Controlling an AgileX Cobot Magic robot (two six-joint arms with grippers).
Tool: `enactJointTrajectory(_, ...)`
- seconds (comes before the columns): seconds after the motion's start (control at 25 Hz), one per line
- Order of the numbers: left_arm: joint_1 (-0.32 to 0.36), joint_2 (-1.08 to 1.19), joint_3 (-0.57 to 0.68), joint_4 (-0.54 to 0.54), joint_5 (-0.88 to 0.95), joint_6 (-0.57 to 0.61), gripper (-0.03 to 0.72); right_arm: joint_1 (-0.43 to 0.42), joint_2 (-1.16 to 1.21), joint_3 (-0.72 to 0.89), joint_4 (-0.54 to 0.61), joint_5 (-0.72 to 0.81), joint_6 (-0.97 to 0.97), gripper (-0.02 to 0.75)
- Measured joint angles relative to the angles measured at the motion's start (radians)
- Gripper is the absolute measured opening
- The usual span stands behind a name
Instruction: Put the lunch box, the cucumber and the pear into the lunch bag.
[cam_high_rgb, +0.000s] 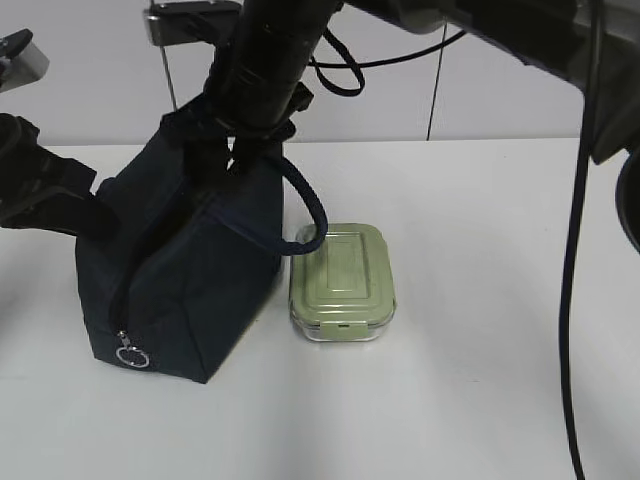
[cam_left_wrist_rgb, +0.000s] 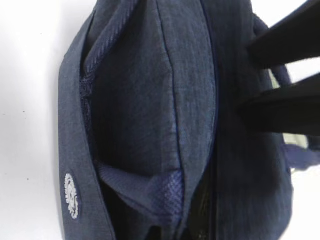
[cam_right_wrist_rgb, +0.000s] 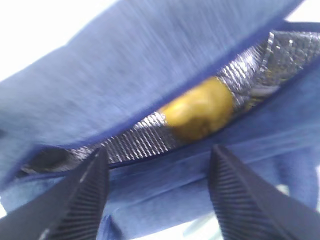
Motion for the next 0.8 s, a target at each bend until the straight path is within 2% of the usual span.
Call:
enactJointTrajectory(0.16, 0.000, 0.000, 0.000, 0.000, 0.000, 0.000, 0.002, -0.006, -0.010, -0.040, 0.002, 0.011, 0.027, 0.508)
enactJointTrajectory(0.36, 0.000, 0.000, 0.000, 0.000, 0.001, 0.000, 0.002, -0.026, -0.071, -0.042, -0.147, 0.016, 0.119, 0.508)
enactJointTrajectory(0.44, 0.000, 0.000, 0.000, 0.000, 0.001, 0.000, 0.002, -0.048, -0.099, -0.026, -0.152, 0.016, 0.132, 0.507)
enactJointTrajectory(0.64, 0.000, 0.000, 0.000, 0.000, 0.000, 0.000, 0.002, -0.106, -0.165, 0.137, -0.143, 0.016, 0.132, 0.455)
enactJointTrajectory(0.8, 0.000, 0.000, 0.000, 0.000, 0.001, 0.000, 0.002, -0.177, -0.274, 0.430, -0.067, -0.097, 0.087, 0.438)
